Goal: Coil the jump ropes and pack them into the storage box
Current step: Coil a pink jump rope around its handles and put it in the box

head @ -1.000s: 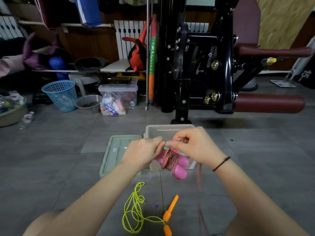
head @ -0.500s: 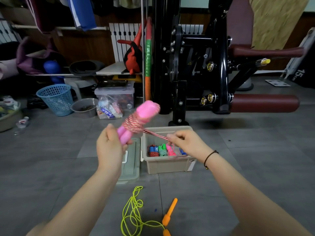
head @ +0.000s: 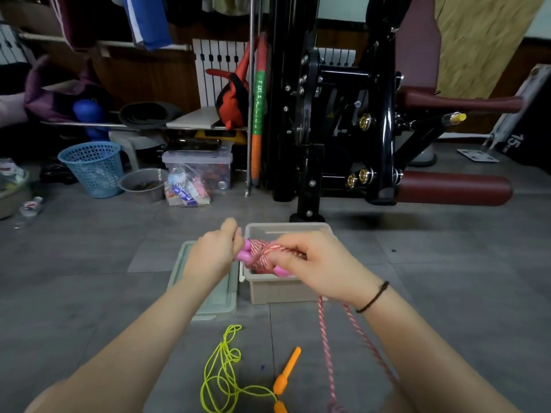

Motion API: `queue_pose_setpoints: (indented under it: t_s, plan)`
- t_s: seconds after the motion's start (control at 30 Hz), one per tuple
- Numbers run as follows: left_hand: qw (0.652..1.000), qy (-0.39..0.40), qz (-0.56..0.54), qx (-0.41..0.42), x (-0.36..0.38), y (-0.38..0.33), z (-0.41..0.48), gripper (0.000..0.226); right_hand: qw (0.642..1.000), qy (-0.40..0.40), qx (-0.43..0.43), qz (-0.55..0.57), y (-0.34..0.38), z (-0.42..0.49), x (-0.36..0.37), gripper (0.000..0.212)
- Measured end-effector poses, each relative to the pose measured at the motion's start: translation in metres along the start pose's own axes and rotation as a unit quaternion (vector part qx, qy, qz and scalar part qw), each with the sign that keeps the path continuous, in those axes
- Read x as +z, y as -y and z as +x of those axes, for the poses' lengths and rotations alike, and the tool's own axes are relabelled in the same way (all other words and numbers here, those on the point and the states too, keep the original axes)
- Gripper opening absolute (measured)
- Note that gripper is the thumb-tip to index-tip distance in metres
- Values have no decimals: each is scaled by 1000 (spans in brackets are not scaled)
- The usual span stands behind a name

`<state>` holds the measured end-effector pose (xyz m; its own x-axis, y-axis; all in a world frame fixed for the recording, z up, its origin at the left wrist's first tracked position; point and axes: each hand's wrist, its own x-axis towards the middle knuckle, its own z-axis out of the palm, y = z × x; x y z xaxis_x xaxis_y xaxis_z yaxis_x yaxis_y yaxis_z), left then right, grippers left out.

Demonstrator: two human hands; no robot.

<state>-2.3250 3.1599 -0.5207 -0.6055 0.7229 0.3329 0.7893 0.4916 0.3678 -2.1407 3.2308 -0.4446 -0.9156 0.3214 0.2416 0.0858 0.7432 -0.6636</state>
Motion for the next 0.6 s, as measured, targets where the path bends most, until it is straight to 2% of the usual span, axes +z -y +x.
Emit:
queue_pose_setpoints:
  t_s: [0.1, 0.23, 0.3, 0.37, 0.47, 0.6]
  plan:
    - [994, 34, 2, 101, 0, -12, -14, 26, 994, -103, 21, 25, -7, 4, -14, 29]
    - [977, 62, -110, 171, -12, -22, -36, 36, 981, -182, 66, 28, -36, 12, -28, 27]
    - [962, 51, -192, 187, -21, -27, -47, 33, 977, -178, 100, 52, -49, 16, -30, 27]
    - [943, 3, -266, 200, -30, -31, -56, 30, 977, -140, 126, 100, -54, 18, -25, 23]
    - [919, -60, -356, 160, -46, -34, -63, 28, 976, -80, 148, 140, -56, 18, -17, 21]
    - [844, -123, -522, -21, -64, -34, -59, 35, 959, -49, 209, 185, -60, 24, 3, 31]
